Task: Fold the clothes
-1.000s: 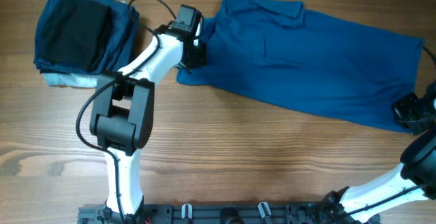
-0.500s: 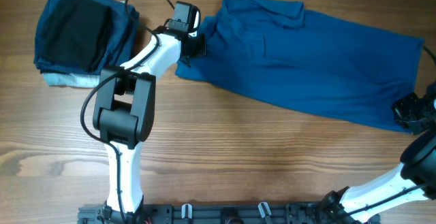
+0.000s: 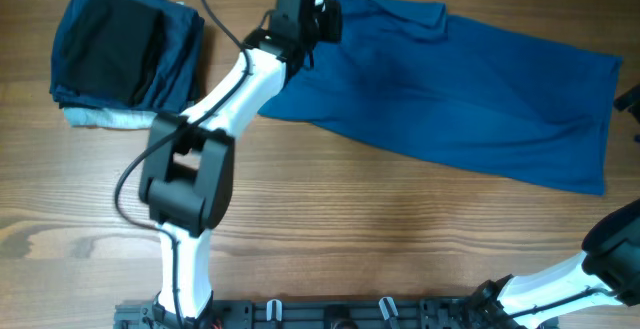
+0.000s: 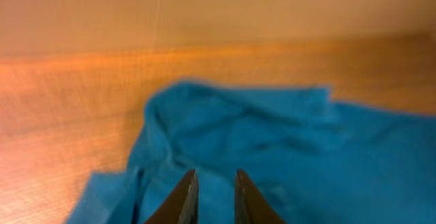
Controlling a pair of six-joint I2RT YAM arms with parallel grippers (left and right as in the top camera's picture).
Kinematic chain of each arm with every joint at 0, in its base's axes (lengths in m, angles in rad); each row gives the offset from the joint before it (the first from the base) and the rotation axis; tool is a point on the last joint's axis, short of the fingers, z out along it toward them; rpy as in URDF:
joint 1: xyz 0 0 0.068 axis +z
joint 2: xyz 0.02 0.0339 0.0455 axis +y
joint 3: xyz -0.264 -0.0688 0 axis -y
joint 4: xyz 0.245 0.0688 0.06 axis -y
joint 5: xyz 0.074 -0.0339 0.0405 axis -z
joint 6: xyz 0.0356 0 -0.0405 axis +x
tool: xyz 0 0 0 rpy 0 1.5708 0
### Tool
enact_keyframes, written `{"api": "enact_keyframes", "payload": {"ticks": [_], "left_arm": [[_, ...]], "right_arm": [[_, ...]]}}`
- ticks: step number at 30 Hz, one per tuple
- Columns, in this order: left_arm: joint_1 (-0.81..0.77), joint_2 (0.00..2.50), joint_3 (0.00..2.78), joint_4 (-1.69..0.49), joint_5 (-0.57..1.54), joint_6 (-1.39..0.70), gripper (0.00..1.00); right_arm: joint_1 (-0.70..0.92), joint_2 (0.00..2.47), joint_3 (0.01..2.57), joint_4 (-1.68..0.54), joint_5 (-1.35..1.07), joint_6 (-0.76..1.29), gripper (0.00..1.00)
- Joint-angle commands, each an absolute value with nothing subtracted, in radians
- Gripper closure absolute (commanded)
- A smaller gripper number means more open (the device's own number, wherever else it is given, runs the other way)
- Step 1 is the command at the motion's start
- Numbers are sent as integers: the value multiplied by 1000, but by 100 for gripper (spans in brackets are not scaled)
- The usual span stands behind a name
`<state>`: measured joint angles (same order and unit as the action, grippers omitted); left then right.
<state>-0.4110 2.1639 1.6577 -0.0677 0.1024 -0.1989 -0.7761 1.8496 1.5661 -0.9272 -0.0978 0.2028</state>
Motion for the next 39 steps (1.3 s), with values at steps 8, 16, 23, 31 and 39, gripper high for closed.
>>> {"api": "enact_keyframes", "payload": {"ticks": [8, 16, 23, 31, 39], "left_arm": [[-373, 2402, 1651, -196, 63, -190, 83], [-362, 2401, 1652, -822, -28, -362, 93], [-361, 2326, 1694, -1068, -57, -379, 91], [-435, 2117, 2099, -798, -1, 62, 56], [-559, 2442, 2098, -497, 0, 413, 44]], "right_arm": [[-778, 1837, 1577, -927, -113, 186, 1], [-778, 1837, 1577, -927, -113, 186, 0], [-778, 1837, 1577, -927, -113, 186, 1], [-778, 1837, 1577, -927, -113, 186, 0], [-778, 1837, 1577, -927, -113, 186, 0]]}}
